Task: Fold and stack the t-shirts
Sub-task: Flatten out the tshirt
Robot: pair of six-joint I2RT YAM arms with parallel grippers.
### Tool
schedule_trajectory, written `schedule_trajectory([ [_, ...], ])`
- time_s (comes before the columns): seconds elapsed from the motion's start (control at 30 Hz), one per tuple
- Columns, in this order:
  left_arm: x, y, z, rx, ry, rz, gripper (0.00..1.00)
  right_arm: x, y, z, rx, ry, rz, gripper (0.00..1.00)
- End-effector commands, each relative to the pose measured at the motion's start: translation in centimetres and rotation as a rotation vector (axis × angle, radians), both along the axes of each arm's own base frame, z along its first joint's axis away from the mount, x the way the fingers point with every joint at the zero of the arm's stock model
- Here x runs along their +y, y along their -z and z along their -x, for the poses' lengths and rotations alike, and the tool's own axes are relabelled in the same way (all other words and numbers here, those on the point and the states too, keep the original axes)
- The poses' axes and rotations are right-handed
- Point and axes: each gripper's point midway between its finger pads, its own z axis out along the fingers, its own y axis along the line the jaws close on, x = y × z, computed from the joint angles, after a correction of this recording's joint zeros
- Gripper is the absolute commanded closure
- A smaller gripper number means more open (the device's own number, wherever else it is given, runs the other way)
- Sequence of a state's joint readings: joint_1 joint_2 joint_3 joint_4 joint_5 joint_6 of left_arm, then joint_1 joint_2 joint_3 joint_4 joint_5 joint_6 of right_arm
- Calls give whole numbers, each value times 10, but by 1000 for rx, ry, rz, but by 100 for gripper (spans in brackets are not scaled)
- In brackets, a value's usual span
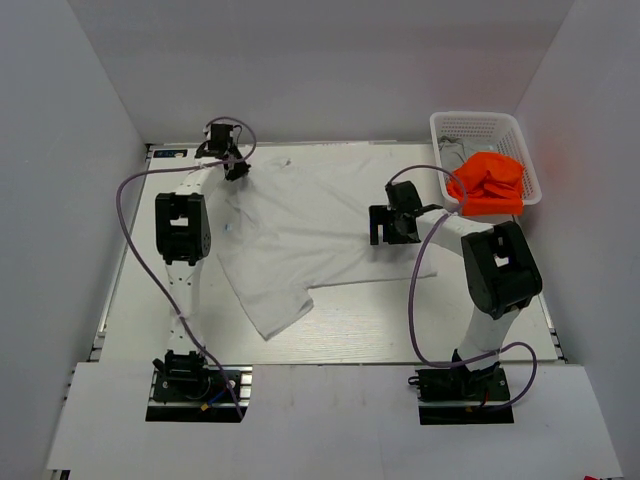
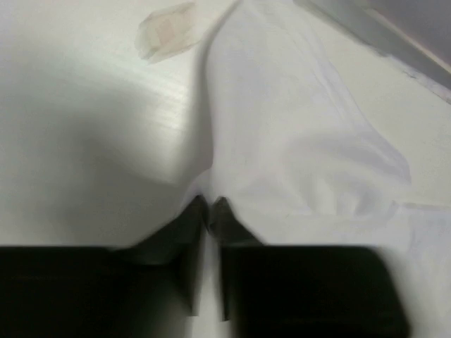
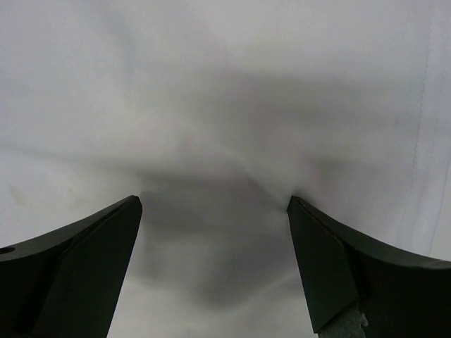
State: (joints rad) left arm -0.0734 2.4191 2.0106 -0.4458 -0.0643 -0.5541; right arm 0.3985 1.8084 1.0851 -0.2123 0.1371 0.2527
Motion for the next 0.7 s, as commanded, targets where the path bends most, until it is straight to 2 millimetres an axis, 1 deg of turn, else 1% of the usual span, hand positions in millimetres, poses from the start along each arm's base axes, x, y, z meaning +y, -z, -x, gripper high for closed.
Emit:
schedule_trajectory([
  [0.0, -25, -84, -49, -237, 157, 34, 61, 0, 8, 1, 37, -6, 0, 10],
  [0.03, -23, -89, -48, -232, 147, 27, 43, 2, 5, 0, 25, -19, -6, 10],
  [0.1, -13, -99, -38, -221, 107, -7, 7, 3, 2, -2, 12, -21, -13, 10],
  [0.13, -8, -106, -32, -227, 97, -31, 3, 5, -2, -2, 3, -24, -16, 10],
  [0.17, -2, -121, -17, -241, 74, -49, 0, 6, -4, -3, -2, -24, -20, 10],
  [0.23, 3, -133, -2, -255, 57, -62, 0, 4, -8, -6, -18, -8, -19, 10],
  [0.27, 9, -120, 12, -218, 39, -81, 0, 4, -13, -10, -32, 13, -29, 10],
  [0.3, 6, -141, 19, -253, 38, -84, 0, 3, -13, -10, -29, 39, -38, 10],
  [0.33, 8, -130, 28, -225, 31, -93, 0, 1, -17, -11, -35, 69, -41, 10],
  [0.37, 8, -131, 32, -222, 24, -85, 0, 1, -19, -12, -35, 91, -51, 10],
  [0.4, 9, -122, 37, -194, 25, -87, 0, -1, -21, -12, -39, 106, -55, 10],
  [0.43, 9, -115, 43, -176, 26, -88, 0, -1, -18, -8, -32, 108, -58, 10],
  [0.47, 7, -112, 44, -173, 29, -75, 0, -2, -19, -6, -31, 130, -72, 10],
  [0.5, 7, -107, 42, -171, 29, -75, 0, -3, -22, -6, -41, 136, -85, 10],
  [0.53, 4, -100, 41, -158, 32, -61, 0, -5, -20, -3, -39, 140, -89, 10],
  [0.57, 2, -82, 41, -126, 36, -48, 0, -4, -20, 3, -31, 138, -103, 10],
  [0.6, 1, -79, 38, -123, 30, -41, 0, -7, -25, 3, -46, 139, -108, 10],
  [0.67, -2, -77, 28, -139, 39, -32, 0, -6, -25, 9, -46, 120, -120, 10],
])
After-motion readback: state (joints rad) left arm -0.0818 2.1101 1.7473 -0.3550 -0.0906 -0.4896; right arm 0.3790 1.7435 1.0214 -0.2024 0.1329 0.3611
